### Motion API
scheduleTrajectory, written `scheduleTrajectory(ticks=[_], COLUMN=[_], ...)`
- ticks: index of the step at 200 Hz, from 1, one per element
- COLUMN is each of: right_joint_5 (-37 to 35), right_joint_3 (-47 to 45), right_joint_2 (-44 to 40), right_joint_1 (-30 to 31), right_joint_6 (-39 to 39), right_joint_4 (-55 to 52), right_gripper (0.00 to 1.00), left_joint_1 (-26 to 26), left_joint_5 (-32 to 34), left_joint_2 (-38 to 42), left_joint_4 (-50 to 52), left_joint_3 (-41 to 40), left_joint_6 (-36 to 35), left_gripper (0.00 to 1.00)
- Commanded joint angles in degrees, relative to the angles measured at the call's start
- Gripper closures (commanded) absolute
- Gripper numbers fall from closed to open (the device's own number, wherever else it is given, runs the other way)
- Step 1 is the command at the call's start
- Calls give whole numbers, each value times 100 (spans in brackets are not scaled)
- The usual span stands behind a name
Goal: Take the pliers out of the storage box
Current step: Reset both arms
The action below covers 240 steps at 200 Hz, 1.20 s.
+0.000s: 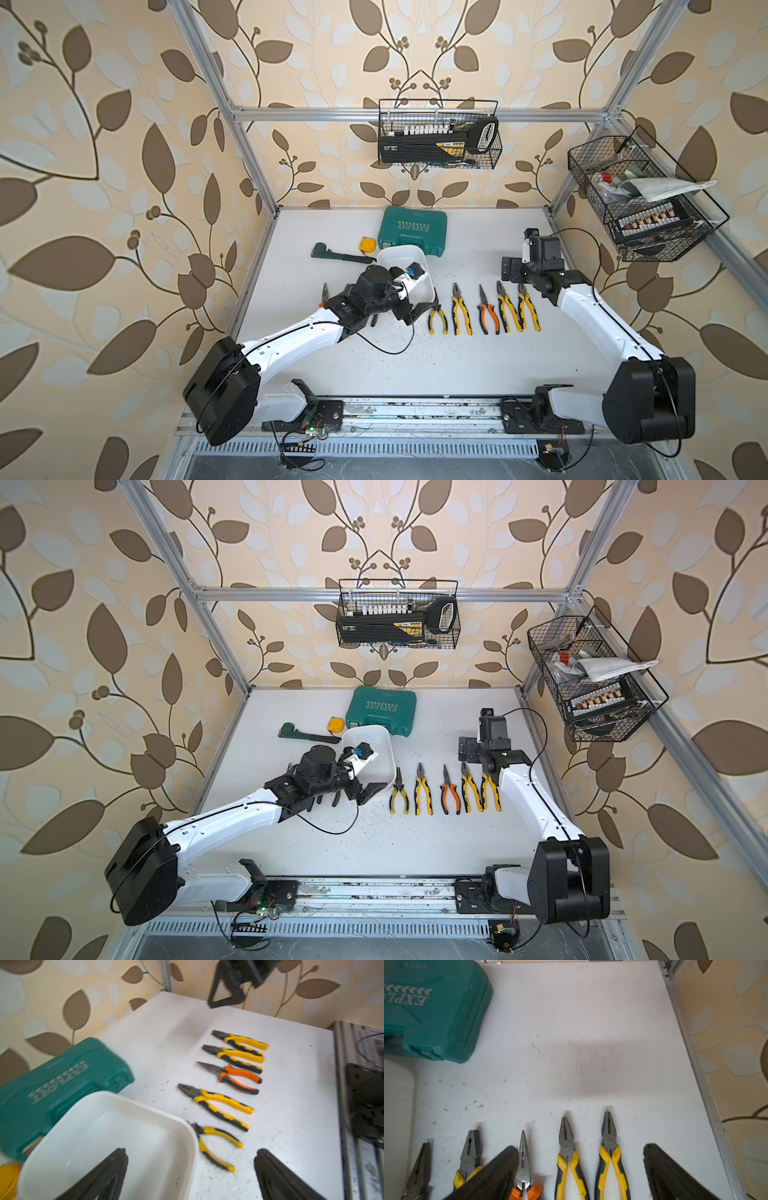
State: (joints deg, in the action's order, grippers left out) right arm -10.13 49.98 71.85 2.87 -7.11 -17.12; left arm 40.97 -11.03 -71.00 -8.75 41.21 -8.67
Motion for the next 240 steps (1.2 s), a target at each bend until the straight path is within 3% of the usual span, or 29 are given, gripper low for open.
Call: scheduleTrajectory(ticks=[1,41,68,93,118,154,172,193,222,240], right_joint_5=[-29,-308,-325,-199,-670,-472,-277,-140,247,334], right_joint_3=[-652,-1917,-1869,-1940,-2294,-2591,-2927,-3216,-3003,-2918], right_joint_2=[-244,-158,311,352,143,412,650,1062,1442,1448], right_joint_1=[-11,-13,-9,-42,-58,-200,-200,-207,-208,-208], right_joint_6=[-196,17,123,291,404,263,339,368,515,562], right_joint_4=[1629,3961,4008,4390,4664,5149,5889,6745,6681,6527], right_gripper=[1,0,0,0,0,0,1,0,0,0], left_joint_1=[-512,-1425,-1892,-2425,-2873,-3193,-3508,-3611,-3890,-4232], left_joint_5=[874,2176,2906,3059,3226,2965,2512,2494,2271,1684], left_joint_2=[479,819,820,480,-174,-678,-742,-907,-1039,-1383], left_joint_4=[-278,-1015,-1391,-1970,-2537,-2820,-3320,-3731,-3555,-3695], left_joint_3=[-343,-1163,-1533,-1889,-2068,-1928,-2113,-2254,-2106,-2107], left_joint_6=[477,441,153,177,270,252,603,655,875,1059], left_gripper=[1,1,1,1,1,1,1,1,1,1])
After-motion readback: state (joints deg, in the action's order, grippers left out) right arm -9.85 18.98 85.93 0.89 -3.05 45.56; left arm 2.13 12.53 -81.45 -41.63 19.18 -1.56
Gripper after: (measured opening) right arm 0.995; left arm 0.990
